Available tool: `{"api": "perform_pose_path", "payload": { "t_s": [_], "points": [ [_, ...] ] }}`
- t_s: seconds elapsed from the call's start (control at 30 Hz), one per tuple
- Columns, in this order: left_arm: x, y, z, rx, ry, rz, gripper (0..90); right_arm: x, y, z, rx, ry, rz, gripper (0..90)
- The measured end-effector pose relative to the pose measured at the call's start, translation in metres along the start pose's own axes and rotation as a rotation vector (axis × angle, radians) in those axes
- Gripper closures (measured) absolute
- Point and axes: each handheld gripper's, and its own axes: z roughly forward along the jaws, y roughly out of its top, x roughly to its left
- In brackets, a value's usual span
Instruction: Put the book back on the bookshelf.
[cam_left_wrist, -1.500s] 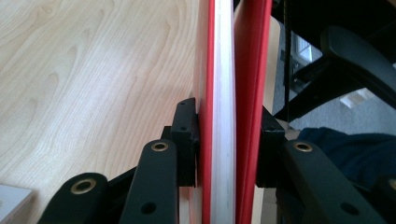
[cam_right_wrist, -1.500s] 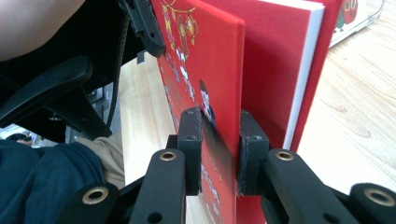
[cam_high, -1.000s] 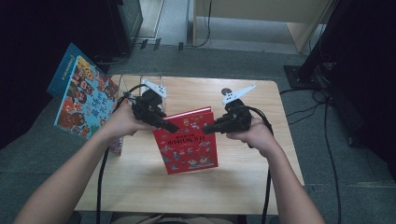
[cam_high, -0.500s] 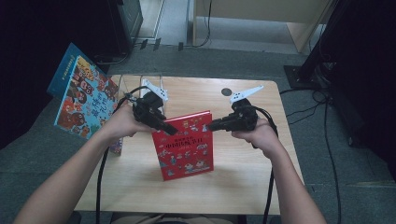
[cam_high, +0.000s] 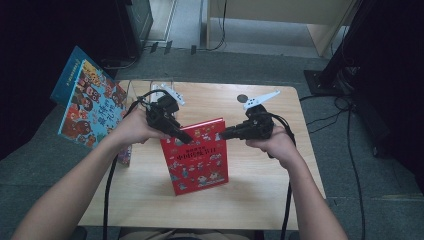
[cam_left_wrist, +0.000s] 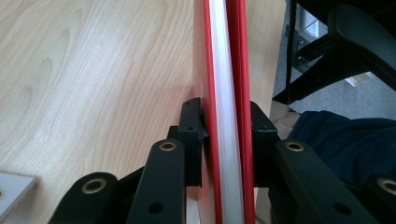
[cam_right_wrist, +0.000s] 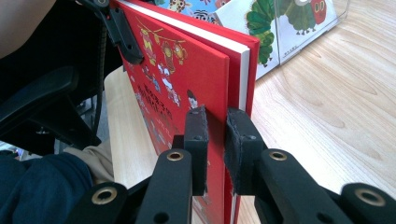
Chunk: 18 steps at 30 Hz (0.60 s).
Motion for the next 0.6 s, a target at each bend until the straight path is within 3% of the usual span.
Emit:
{"api": "perform_pose_path", "payload": {
  "t_s": [0.17, 0.6],
  "points": [
    [0.0026, 0.0018, 0.0007, 0.001, -0.005, -0.042, 74.3, -0.0008, 0.0009, 0.0017, -0.002, -0.006, 0.012, 79.2],
    [0.0049, 0.0066, 0.0019, 0.037, -0.007, -0.086, 74.3, -0.0013, 0.0022, 0.0045, -0.004, -0.016, 0.02, 78.3]
  ]
}}
